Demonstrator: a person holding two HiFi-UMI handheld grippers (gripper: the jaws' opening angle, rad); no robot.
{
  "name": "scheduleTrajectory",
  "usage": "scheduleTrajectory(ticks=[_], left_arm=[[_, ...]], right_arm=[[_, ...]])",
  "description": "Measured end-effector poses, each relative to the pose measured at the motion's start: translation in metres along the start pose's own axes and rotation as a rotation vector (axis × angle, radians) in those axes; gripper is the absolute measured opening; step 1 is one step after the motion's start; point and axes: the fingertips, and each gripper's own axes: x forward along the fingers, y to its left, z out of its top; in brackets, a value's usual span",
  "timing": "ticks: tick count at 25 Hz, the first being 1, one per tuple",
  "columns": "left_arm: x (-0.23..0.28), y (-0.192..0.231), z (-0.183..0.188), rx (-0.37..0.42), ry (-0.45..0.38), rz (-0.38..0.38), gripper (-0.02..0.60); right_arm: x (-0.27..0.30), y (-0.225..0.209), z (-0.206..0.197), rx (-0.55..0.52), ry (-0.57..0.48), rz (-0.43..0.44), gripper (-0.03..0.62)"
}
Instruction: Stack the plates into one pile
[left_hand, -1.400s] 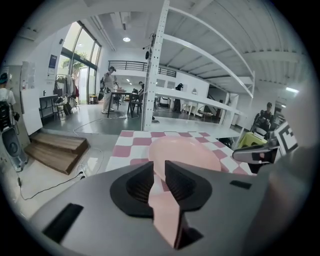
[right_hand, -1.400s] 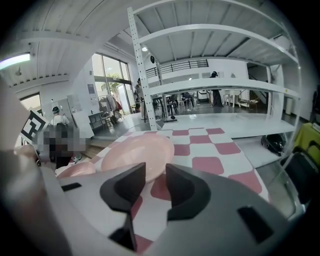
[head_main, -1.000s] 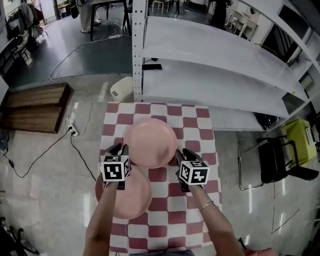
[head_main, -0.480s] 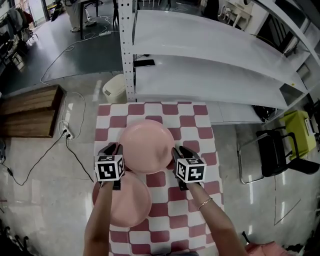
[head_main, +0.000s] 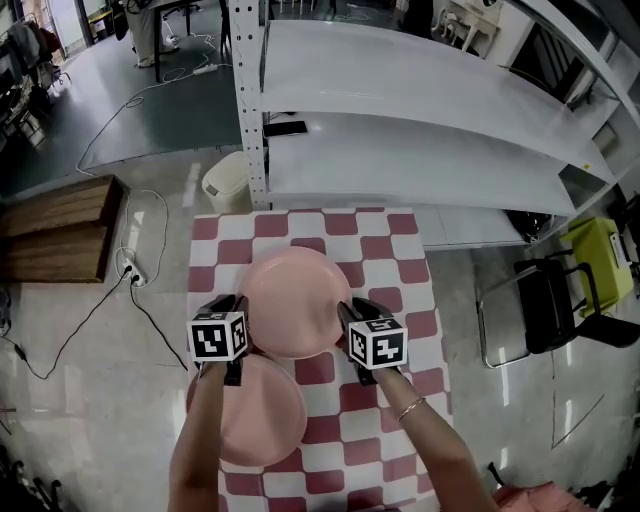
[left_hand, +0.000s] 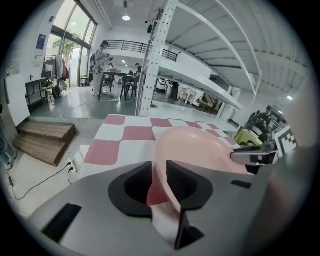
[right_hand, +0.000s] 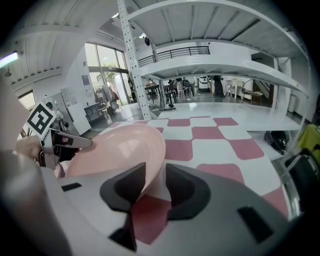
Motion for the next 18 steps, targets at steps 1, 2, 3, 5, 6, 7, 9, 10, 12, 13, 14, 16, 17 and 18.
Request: scheduleTrajectory(ticks=[1, 2, 3, 5, 6, 7, 9, 10, 12, 13, 14, 16, 17, 18], left_arm=[[0.002, 0.000, 0.000, 0.004, 0.007, -0.001, 0.101], [0.004, 0.000, 0.000, 0.007, 0.013, -0.003, 0.101], [0.006, -0.001, 0.001, 0.008, 0.018, -0.005, 0.101], [0.008, -0.002, 0.000, 0.007, 0.022, -0.011, 0.102], [0.009, -0.002, 0.000, 0.005, 0.022, -0.012, 0.102], [0.010, -0.002, 0.000, 0.003, 0.020, -0.014, 0.101], [0.010, -0.002, 0.000, -0.005, 0.016, -0.016, 0.101], [0.009, -0.002, 0.000, -0.011, 0.013, -0.015, 0.101], [0.008, -0.001, 0.001, -0.018, 0.005, -0.010, 0.101], [0.007, -0.002, 0.002, -0.018, 0.001, -0.007, 0.101], [0.006, -0.002, 0.004, -0.016, -0.003, -0.006, 0.101], [0.003, -0.004, 0.009, -0.009, -0.011, -0.007, 0.101], [0.000, -0.005, 0.013, -0.007, -0.018, -0.008, 0.101], [-0.003, -0.006, 0.016, -0.007, -0.027, -0.009, 0.101]], right_arm=[[0.001, 0.000, 0.000, -0.001, 0.002, 0.002, 0.123], [0.002, 0.001, 0.000, -0.003, 0.003, 0.002, 0.123], [0.003, 0.001, 0.000, -0.004, 0.003, 0.003, 0.123], [0.003, 0.002, 0.000, -0.004, 0.002, 0.005, 0.123], [0.003, 0.003, 0.000, -0.005, 0.001, 0.007, 0.123], [0.003, 0.003, 0.000, -0.007, 0.001, 0.007, 0.123], [0.002, 0.004, 0.000, -0.020, 0.000, 0.005, 0.123], [0.002, 0.005, 0.001, -0.026, -0.002, 0.005, 0.123], [0.000, 0.007, 0.004, -0.025, -0.013, 0.009, 0.123], [-0.002, 0.008, 0.007, -0.019, -0.020, 0.011, 0.123], [-0.003, 0.009, 0.009, -0.014, -0.026, 0.013, 0.123], [-0.007, 0.008, 0.015, -0.012, -0.033, 0.014, 0.123], [-0.009, 0.008, 0.018, -0.012, -0.037, 0.015, 0.123], [-0.011, 0.009, 0.020, -0.011, -0.041, 0.016, 0.123]])
